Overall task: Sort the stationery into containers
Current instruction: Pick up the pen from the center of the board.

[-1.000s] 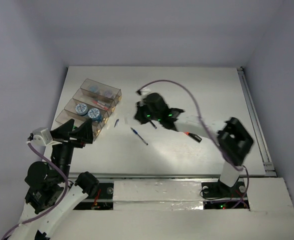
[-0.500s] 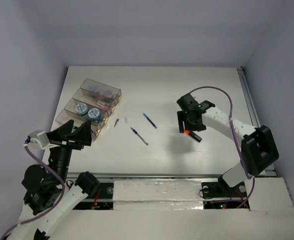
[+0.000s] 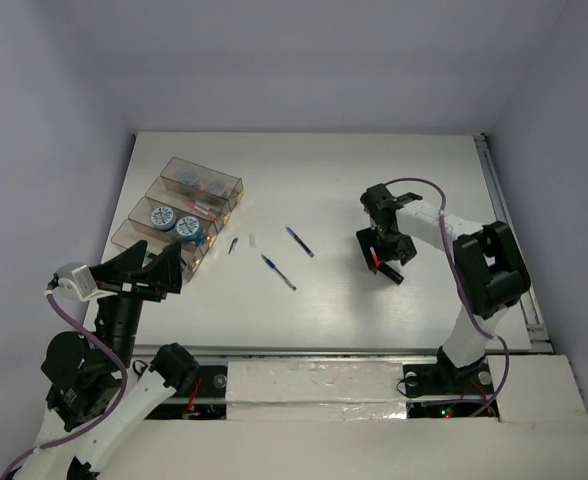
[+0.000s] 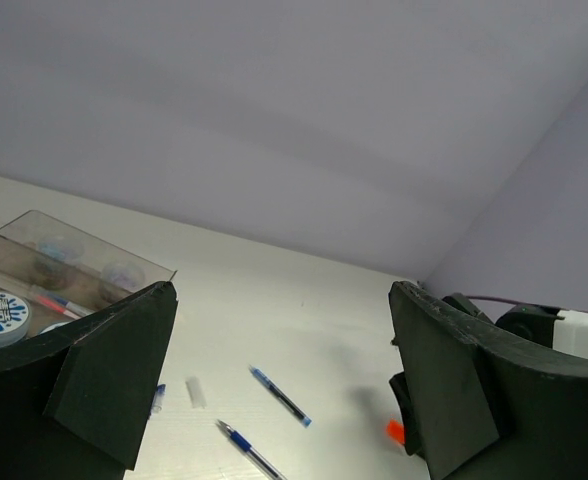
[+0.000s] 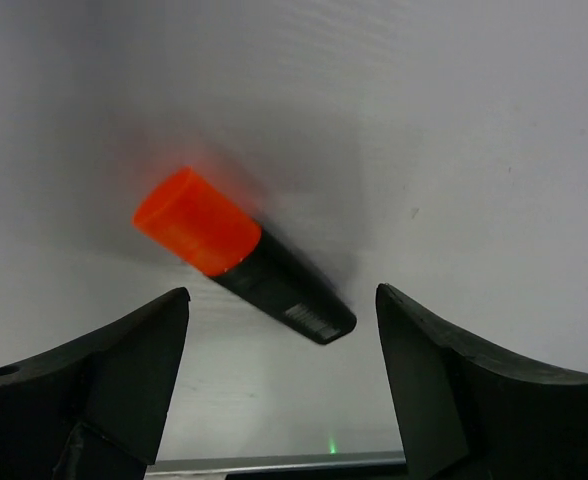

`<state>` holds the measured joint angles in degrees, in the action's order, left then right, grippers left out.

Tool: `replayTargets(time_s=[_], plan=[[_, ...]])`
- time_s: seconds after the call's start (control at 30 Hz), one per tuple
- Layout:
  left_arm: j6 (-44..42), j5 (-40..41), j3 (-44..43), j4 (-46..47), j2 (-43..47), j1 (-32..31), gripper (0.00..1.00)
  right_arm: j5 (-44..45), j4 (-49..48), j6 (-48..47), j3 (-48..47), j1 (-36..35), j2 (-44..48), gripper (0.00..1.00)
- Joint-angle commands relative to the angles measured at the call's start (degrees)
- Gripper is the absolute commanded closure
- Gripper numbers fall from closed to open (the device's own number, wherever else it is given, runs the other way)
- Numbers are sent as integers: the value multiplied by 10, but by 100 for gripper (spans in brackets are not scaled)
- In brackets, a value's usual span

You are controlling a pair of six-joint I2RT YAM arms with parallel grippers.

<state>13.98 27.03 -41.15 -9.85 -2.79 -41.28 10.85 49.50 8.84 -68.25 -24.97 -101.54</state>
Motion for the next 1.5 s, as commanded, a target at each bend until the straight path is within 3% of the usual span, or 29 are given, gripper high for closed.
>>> replayTargets(time_s=[0.0,0.17,0.3,0.37,0.6,0.8,0.87,1.0,1.1,1.3,1.47], plan=[[-5,0,0,22,10,-4,15,-63,-69,-67,-20,29,-2,20],[-5,0,0,21,9,-4,15,-152,-122,-76,2,48,-13,25],[-5,2,0,22,9,-4,15,-164,-136,-62,21,48,-23,41],[-5,3,0,22,9,-4,15,-166,-145,-52,38,48,-14,45],[-6,3,-1,21,5,-4,15,-158,-133,-11,51,48,27,45],[-5,4,0,21,5,-4,15,-91,-90,0,36,30,22,51],[-5,6,-1,20,5,-4,15,-78,-85,3,32,30,13,56],[-5,7,0,21,7,-4,15,-66,-86,15,27,19,5,79],[-6,7,0,21,6,-4,15,-66,-91,25,13,12,16,85],[-7,5,0,24,2,-4,15,-121,-141,22,-73,-88,44,89],[-6,7,0,23,-6,-4,15,-180,-210,35,-213,-193,-48,89]])
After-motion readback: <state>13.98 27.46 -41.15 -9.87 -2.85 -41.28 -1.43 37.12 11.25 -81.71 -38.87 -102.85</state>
